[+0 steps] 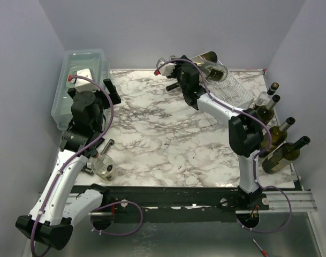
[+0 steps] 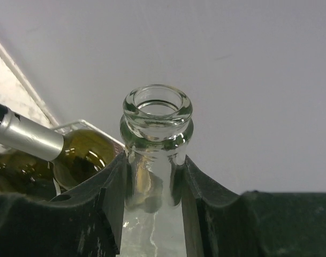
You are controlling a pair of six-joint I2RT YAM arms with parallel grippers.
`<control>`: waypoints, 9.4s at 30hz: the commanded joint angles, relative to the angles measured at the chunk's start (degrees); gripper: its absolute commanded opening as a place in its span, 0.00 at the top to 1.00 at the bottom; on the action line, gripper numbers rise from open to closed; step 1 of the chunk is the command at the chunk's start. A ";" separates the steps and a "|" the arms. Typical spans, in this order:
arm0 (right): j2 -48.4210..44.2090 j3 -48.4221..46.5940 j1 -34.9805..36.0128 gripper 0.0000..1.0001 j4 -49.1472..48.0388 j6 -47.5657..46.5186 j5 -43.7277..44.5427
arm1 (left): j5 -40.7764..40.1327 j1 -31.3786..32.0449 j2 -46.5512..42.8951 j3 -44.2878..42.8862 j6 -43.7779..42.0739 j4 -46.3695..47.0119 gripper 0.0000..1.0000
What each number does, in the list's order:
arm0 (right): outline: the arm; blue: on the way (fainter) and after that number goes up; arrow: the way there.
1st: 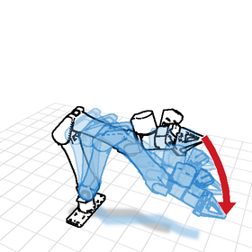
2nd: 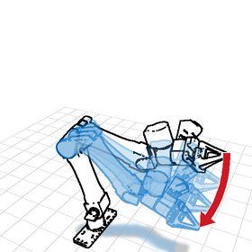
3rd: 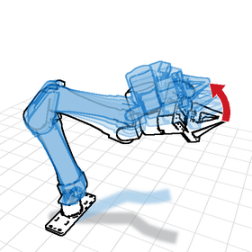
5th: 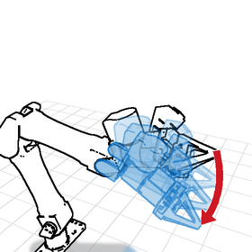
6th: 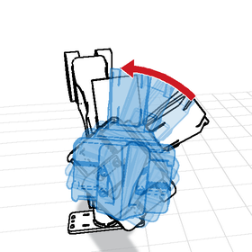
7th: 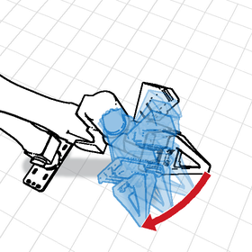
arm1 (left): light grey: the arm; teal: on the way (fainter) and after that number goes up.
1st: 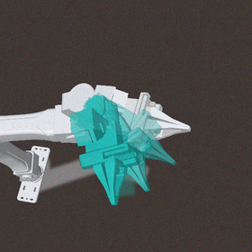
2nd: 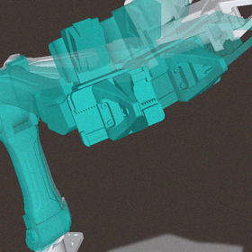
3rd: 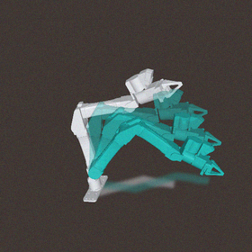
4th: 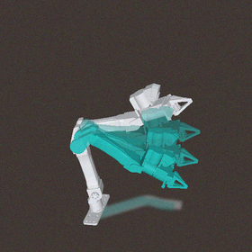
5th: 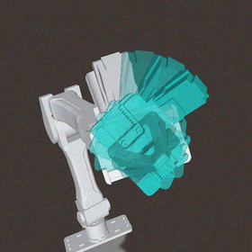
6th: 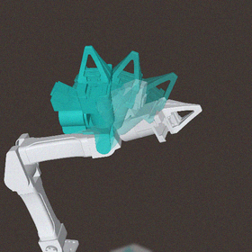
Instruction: Put the wine bottle on the wine rack
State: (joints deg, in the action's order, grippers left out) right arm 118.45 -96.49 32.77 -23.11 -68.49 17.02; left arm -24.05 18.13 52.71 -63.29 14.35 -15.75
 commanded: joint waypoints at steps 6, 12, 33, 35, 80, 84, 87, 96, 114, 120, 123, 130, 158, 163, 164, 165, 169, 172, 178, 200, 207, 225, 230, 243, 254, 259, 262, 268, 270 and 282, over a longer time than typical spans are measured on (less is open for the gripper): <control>-0.03 -1.84 -2.97 0.99 -11.18 -12.24 -3.91 | 0.18 0.53 0.73 0.53 0.07 1.30 0.01; 0.78 -1.31 -3.67 0.99 -10.90 -13.54 -5.99 | 0.32 0.55 0.20 0.71 0.16 1.51 0.01; 4.66 0.90 -5.10 1.00 -10.43 -20.52 -9.27 | 1.74 1.14 -0.48 0.71 0.16 1.67 0.01; 4.69 2.04 -5.11 0.99 -11.29 -20.93 -8.37 | 1.73 1.20 -0.57 0.71 0.15 1.69 0.01; 5.41 24.94 -3.93 0.00 -27.51 -15.65 -8.20 | -0.12 1.36 -3.97 0.62 0.03 1.33 0.01; 4.36 27.13 -2.92 0.00 -29.11 -15.14 -6.30 | -0.20 1.36 -4.57 0.71 0.15 1.29 0.01; 2.13 29.56 -2.04 0.00 -29.28 -13.53 -5.14 | -0.46 1.38 -4.99 0.71 0.16 1.33 0.01; -7.93 41.29 2.03 0.00 -28.46 -6.40 1.31 | 0.05 1.45 -4.73 0.71 0.16 1.26 0.01; -36.00 50.13 15.03 0.00 -12.87 73.41 -30.29 | 1.85 1.38 -3.06 0.70 0.61 1.59 0.01; -32.58 49.39 15.31 0.00 -25.13 105.22 -46.07 | 1.58 1.38 -2.82 0.88 0.50 1.64 0.01; -27.94 44.97 17.61 0.00 -22.11 105.64 -49.35 | 1.28 1.33 -2.96 0.92 0.53 1.77 0.01; -25.40 41.42 27.53 0.00 -17.07 93.86 -37.81 | 1.58 1.47 -3.04 1.23 0.53 1.87 0.01; -4.40 23.71 47.37 0.05 -24.07 72.92 -8.51 | 1.73 1.91 -4.70 0.93 0.64 1.68 0.01; -1.38 18.90 47.39 0.05 -21.66 73.28 -3.78 | 1.46 1.99 -5.42 0.84 0.63 1.60 0.01; -0.97 18.33 47.44 0.05 -21.58 73.08 -3.68 | 1.53 2.00 -5.44 0.88 0.59 1.55 0.01; -0.41 17.61 47.45 0.05 -21.42 73.08 -3.63 | 1.36 2.08 -5.34 0.88 0.42 1.59 0.01; 2.00 13.78 47.42 0.09 -18.81 72.70 -3.24 | 1.55 2.13 -6.02 0.76 0.28 1.35 0.01; 3.21 12.68 47.50 0.19 -18.42 71.66 -3.05 | -0.15 2.17 -6.12 0.99 -0.28 1.42 0.01; 5.09 10.81 47.51 0.25 -16.58 70.77 -1.50 | -0.45 2.17 -6.52 0.97 -0.55 1.42 0.01; -1.91 21.55 47.61 0.99 -32.03 58.22 15.79 | -0.74 2.08 -5.94 1.15 -0.60 1.50 0.01; -7.13 29.09 47.47 0.99 -35.87 50.26 16.96 | -1.02 2.08 -5.69 1.24 -0.68 1.51 0.01; -24.44 40.92 38.02 0.99 -30.15 45.38 15.39 | -0.56 2.17 -5.44 1.50 -0.29 1.77 0.01; -29.81 41.04 34.00 0.99 -26.00 45.37 11.87 | -0.60 2.17 -5.54 1.50 -0.37 1.77 0.01; -36.05 31.49 26.01 0.99 -16.04 36.78 8.55 | -0.47 2.25 -5.74 1.50 -0.29 1.86 0.01; -32.76 20.42 16.25 0.99 -5.34 28.90 6.38 | -0.64 2.44 -6.13 1.54 -0.35 1.83 0.01; -31.34 18.19 10.91 0.99 -4.05 25.10 2.46 | -0.89 2.44 -6.10 1.52 -0.53 1.86 0.01; -29.60 15.94 7.83 0.99 -1.01 22.47 -0.31 | -0.73 2.44 -6.29 1.50 -0.51 1.86 0.01; -25.03 13.42 4.73 0.99 0.97 10.57 0.44 | -0.87 2.44 -6.08 1.50 -0.59 1.84 0.01; -23.96 12.78 3.92 0.99 1.73 7.34 0.09 | -0.48 2.44 -6.18 1.41 -0.51 1.80 0.01; -18.22 13.71 -1.66 0.99 -1.50 -4.77 -2.31 | -0.73 2.44 -4.92 1.59 -0.98 1.99 0.01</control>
State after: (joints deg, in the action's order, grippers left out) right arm 101.32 -79.59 33.45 -16.53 -61.47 16.12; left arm -23.70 20.38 47.33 -62.30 14.06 -14.66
